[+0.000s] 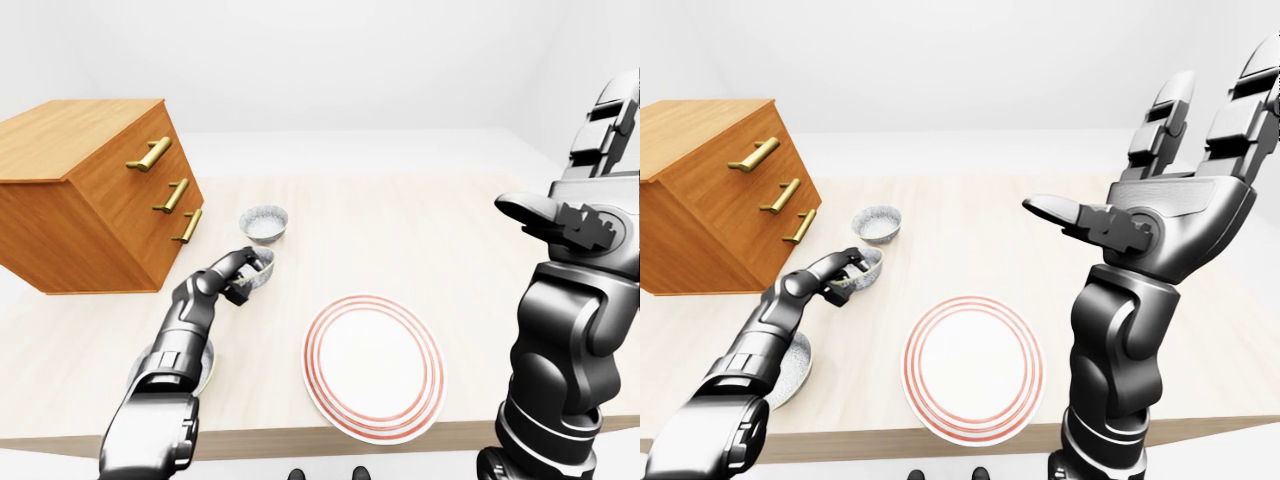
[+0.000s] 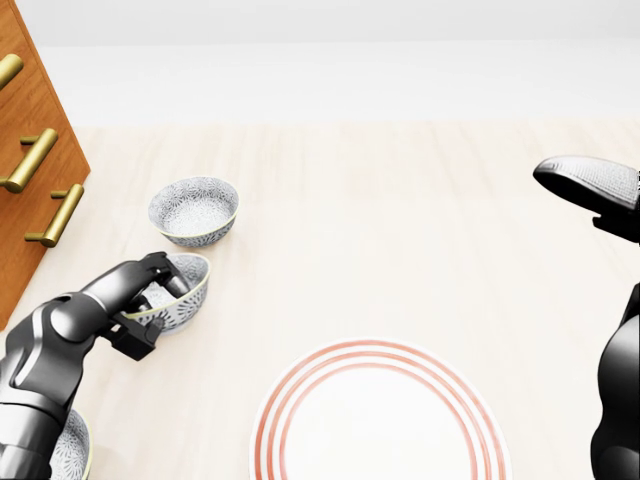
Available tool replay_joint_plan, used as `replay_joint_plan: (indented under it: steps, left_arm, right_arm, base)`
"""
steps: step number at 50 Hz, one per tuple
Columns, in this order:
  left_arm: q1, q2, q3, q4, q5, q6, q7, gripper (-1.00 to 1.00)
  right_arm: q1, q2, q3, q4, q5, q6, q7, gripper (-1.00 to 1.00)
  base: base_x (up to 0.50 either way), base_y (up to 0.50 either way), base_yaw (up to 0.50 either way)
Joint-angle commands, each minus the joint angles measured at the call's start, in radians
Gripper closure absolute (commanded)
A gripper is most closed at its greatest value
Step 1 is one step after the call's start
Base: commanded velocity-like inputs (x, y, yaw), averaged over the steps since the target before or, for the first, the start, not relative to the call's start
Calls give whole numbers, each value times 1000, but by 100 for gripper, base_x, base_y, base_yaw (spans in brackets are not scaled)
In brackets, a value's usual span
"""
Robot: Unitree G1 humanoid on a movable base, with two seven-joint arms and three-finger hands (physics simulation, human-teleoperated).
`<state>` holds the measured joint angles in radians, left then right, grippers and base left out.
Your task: Put the bowl in the middle on the plate.
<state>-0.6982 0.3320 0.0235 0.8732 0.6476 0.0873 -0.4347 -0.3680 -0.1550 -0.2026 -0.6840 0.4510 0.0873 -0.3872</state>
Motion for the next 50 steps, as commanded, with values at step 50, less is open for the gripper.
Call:
replay_joint_plan:
  steps: [50]
  left_arm:
    - [173,-116,-18,-420,180,0,-218,100]
  right_arm:
    - [5,12,10,-1,-20,0,12,-100]
  base:
    - [0,0,0]
